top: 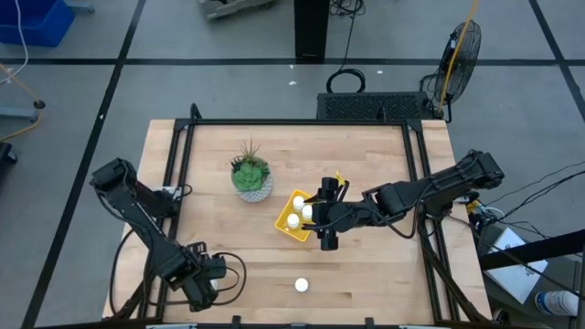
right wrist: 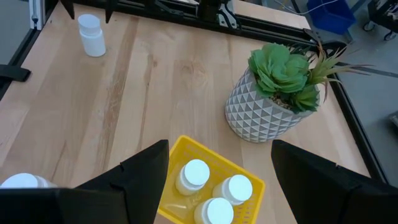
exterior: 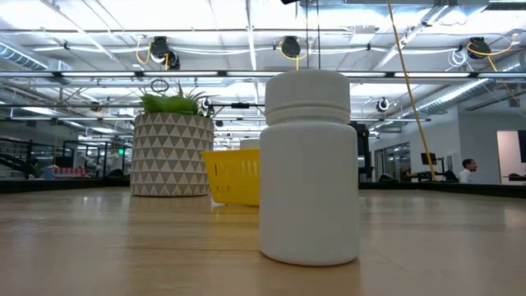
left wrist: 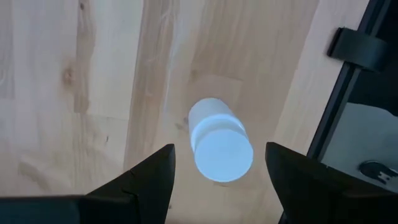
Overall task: Pick and place pill bottles into a basket
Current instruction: Put the white pill bottle into the yellow basket
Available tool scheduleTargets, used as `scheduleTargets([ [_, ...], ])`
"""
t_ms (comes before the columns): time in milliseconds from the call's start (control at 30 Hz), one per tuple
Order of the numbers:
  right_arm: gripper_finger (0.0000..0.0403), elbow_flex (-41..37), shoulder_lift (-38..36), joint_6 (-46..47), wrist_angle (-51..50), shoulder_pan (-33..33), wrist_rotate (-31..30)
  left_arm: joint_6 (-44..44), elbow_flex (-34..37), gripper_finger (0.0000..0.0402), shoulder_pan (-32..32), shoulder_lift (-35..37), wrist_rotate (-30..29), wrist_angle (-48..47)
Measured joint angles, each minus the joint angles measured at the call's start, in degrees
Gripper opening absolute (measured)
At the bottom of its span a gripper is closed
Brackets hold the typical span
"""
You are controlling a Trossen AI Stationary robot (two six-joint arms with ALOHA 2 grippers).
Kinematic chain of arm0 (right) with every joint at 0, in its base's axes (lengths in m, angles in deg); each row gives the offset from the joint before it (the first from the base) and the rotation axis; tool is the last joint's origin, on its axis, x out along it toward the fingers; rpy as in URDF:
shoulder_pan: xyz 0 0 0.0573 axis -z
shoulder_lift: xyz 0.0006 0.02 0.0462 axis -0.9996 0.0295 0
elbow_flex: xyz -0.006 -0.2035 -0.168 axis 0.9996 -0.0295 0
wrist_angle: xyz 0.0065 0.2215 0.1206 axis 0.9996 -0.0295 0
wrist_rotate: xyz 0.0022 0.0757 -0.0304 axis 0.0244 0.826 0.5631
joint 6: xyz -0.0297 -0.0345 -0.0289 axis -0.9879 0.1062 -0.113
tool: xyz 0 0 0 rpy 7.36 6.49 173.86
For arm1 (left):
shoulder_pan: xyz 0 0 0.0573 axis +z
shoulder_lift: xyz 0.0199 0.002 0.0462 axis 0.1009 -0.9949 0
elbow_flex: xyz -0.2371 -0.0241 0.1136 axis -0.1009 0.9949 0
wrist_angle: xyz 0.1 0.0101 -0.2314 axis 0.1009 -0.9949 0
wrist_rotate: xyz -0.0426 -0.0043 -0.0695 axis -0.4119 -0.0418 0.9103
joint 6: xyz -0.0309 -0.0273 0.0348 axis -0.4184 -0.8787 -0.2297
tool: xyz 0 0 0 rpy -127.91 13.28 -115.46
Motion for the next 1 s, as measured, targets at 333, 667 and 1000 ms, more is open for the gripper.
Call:
scheduleTargets([
  [333,0.0274,0.0,0.0,0.0,-0.02,-0.01,0.01,0.86,0.04,0.0253,-0.04,0.02,-0.07,2.01],
  [667,0.0274,0.0,0.0,0.02,-0.04,-0.01,0.04,1.09,0.6,0.0253,-0.37,0.04,0.51,3.46],
  [1000,0.0274,0.0,0.0,0.03,-0.04,-0.01,0.04,-1.13,2.38,0.0253,-1.36,0.05,1.6,4.44],
])
